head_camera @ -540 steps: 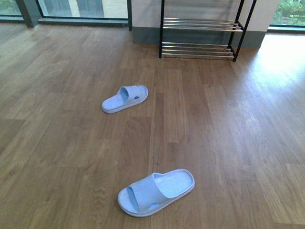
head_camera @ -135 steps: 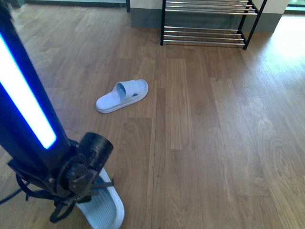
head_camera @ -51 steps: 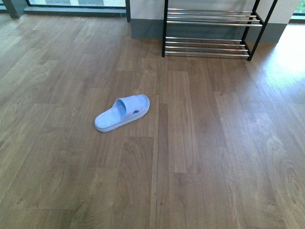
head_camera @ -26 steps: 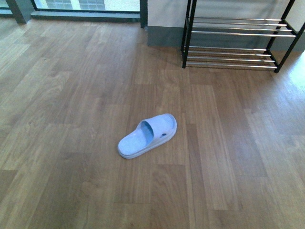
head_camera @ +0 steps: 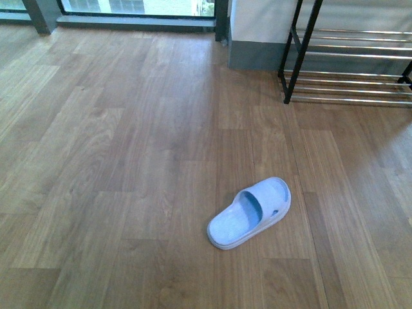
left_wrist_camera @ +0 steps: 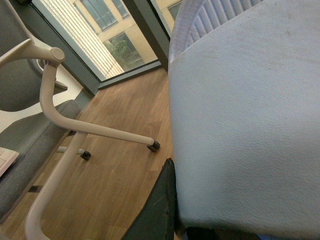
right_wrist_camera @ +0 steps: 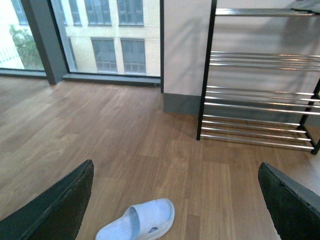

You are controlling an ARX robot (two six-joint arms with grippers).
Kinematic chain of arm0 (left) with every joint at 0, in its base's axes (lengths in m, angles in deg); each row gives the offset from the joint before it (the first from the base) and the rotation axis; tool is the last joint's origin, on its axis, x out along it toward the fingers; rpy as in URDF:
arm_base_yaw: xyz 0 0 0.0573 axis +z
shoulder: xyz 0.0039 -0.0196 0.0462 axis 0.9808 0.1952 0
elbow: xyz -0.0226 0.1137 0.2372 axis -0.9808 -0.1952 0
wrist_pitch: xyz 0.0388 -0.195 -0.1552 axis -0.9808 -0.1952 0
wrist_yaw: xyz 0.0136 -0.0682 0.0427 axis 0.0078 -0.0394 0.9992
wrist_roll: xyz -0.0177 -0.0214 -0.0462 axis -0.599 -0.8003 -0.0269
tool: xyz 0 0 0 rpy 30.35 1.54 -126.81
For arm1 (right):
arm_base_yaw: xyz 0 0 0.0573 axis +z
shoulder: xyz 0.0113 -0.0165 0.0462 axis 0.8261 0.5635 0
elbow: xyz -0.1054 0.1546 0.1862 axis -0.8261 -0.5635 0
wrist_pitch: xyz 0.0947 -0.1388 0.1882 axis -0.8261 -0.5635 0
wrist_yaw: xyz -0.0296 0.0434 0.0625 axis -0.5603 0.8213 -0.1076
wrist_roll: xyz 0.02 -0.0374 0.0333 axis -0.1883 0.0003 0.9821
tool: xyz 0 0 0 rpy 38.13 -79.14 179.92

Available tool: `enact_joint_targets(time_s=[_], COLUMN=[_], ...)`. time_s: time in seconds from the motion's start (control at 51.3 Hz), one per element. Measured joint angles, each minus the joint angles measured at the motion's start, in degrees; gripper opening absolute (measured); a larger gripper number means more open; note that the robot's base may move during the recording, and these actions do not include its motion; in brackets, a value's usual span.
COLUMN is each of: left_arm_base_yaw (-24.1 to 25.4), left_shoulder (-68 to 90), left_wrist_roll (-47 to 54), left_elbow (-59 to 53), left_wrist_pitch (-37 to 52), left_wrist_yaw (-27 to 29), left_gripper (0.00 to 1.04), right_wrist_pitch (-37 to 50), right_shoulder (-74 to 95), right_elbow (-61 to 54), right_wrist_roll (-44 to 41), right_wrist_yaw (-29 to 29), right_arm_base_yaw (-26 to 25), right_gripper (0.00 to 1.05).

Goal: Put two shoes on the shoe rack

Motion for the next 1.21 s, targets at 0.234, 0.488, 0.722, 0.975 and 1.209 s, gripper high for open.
enact_joint_targets(time_s=[0.234, 0.488, 0.722, 0.975, 1.209], left_arm_base_yaw=[-0.02, -0.02, -0.02, -0.07, -0.04], left_shoulder=[0.00, 0.00, 0.00, 0.09, 0.09], left_wrist_roll=[0.00, 0.00, 0.00, 0.00, 0.00], left_elbow=[0.00, 0.00, 0.00, 0.00, 0.00], left_wrist_pitch=[0.00, 0.00, 0.00, 0.00, 0.00], left_wrist_yaw=[-0.09, -0.15, -0.17, -0.22, -0.20], left_gripper=[0.02, 0.02, 0.02, 0.02, 0.02], right_wrist_pitch=[0.00, 0.00, 0.00, -0.35, 40.17], right_shoulder=[-0.02, -0.07, -0.07, 19.93, 84.11], right_elbow=[0.00, 0.00, 0.00, 2.99, 10.75], right_wrist_roll=[0.00, 0.00, 0.00, -5.95, -9.88], right_wrist_yaw=[-0.07, -0.17, -0.17, -0.33, -4.15], right_arm_base_yaw=[0.00, 0.00, 0.00, -5.44, -8.72], right_gripper=[0.95, 0.95, 0.95, 0.95, 0.95])
